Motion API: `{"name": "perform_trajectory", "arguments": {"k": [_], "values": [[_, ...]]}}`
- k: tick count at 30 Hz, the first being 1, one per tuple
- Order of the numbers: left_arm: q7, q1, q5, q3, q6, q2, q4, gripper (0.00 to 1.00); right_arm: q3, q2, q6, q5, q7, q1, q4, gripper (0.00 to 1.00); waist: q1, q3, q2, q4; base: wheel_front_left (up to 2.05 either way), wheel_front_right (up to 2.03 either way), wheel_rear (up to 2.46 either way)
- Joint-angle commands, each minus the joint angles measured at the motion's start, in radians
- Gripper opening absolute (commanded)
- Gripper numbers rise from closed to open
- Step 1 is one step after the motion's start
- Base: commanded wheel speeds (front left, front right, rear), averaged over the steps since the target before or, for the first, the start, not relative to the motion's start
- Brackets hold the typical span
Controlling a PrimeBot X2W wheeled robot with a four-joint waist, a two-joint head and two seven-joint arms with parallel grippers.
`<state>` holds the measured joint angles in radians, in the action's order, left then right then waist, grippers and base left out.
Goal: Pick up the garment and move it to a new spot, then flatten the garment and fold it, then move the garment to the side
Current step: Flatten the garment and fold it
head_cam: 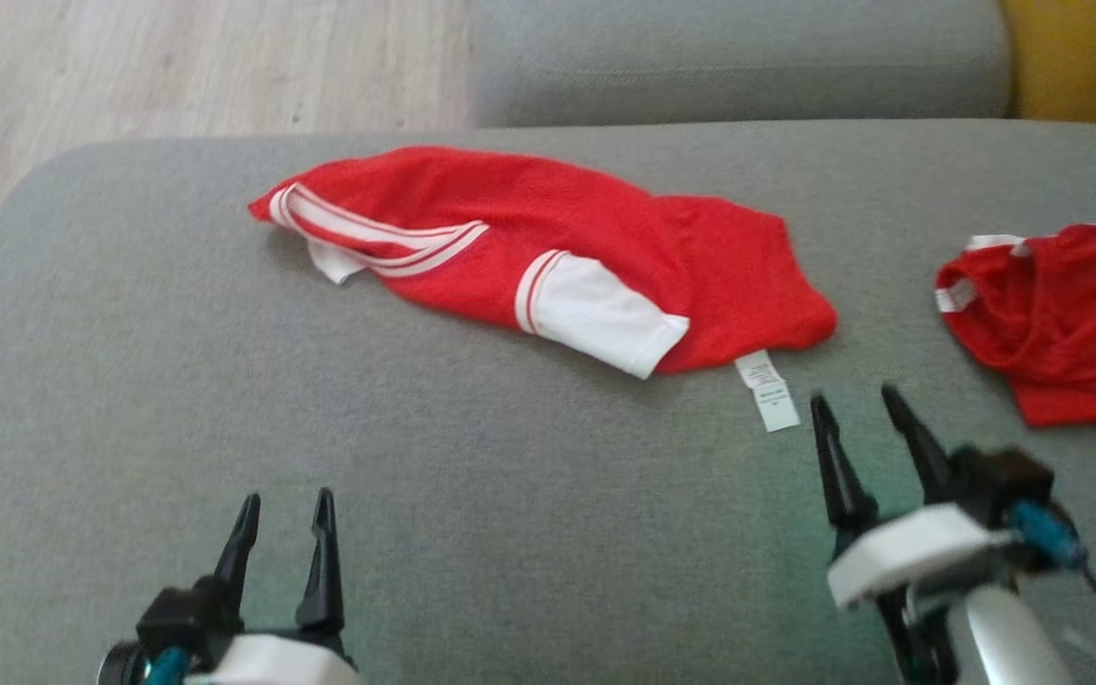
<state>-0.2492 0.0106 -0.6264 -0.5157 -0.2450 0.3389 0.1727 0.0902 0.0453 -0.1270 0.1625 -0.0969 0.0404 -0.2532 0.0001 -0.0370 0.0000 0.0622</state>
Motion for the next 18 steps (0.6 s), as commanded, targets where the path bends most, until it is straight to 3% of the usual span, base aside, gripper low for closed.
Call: {"name": "perform_trajectory", "arguments": {"k": [1, 7, 18], "values": [[-0.013, -0.06, 0.014, 0.035, 0.005, 0.006, -0.033, 1.0, 0.023, 0.005, -0.004, -0.012, 0.005, 0.072, 0.028, 1.0, -0.0001, -0.027, 0.0, 0.028, 0.0, 0.0, 0.0], [-0.013, -0.103, 0.031, 0.026, 0.019, -0.023, -0.051, 1.0, 0.005, 0.005, -0.004, -0.045, 0.037, 0.22, -0.05, 1.0, -0.0001, -0.103, 0.0, 0.109, 0.0, 0.0, 0.0], [-0.013, -0.142, 0.062, 0.02, 0.05, -0.068, -0.03, 1.0, -0.003, 0.005, -0.004, -0.03, 0.032, 0.419, -0.354, 1.0, -0.0001, -0.178, 0.0, 0.222, 0.0, 0.0, 0.0]]}}
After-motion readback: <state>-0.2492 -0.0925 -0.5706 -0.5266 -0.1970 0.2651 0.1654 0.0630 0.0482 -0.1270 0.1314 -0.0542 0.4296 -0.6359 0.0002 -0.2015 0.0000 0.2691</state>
